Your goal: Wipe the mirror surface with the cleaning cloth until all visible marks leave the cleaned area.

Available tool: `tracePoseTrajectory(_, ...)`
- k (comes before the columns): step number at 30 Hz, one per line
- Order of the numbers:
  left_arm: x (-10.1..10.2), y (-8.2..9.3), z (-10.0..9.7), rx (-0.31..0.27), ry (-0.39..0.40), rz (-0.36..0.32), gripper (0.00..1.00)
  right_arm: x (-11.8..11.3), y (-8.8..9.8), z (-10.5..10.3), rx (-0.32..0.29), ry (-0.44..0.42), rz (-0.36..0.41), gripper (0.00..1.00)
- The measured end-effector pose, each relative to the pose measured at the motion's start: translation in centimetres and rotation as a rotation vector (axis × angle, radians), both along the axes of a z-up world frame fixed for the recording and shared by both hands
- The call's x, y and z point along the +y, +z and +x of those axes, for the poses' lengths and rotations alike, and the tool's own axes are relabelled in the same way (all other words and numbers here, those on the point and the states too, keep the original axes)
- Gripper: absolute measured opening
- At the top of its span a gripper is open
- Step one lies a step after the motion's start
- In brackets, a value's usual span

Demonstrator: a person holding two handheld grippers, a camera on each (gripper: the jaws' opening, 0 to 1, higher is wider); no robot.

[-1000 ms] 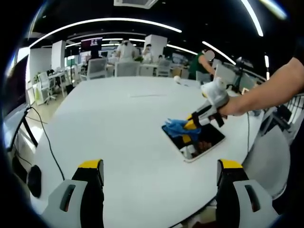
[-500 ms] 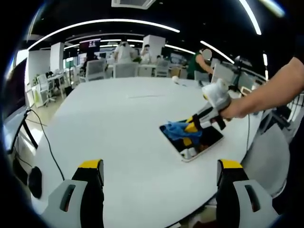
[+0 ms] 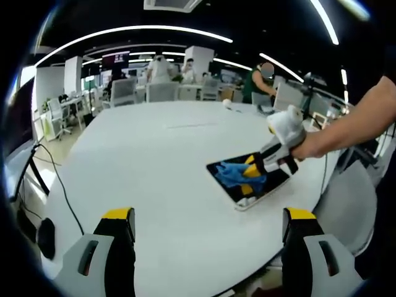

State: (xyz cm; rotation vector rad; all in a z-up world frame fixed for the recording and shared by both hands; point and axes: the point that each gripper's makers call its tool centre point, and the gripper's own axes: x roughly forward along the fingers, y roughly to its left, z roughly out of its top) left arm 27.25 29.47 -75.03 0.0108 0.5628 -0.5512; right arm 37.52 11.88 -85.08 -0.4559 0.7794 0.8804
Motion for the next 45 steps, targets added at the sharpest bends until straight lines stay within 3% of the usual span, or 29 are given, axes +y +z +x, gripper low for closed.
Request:
tracePoseTrajectory(18, -0.6, -0.3, -0.5, -0.017, -0.04, 0.029, 1.0, 0.1, -0.2, -2.1, 0.0, 0.006, 0.005, 0.04)
tracePoseTrajectory(45, -1.3, -0.6, -0.5, -0.005, -0.053, 0.019, 1.0, 0.6, -0.2, -6.3, 0.013, 0.034, 0.035, 0.04)
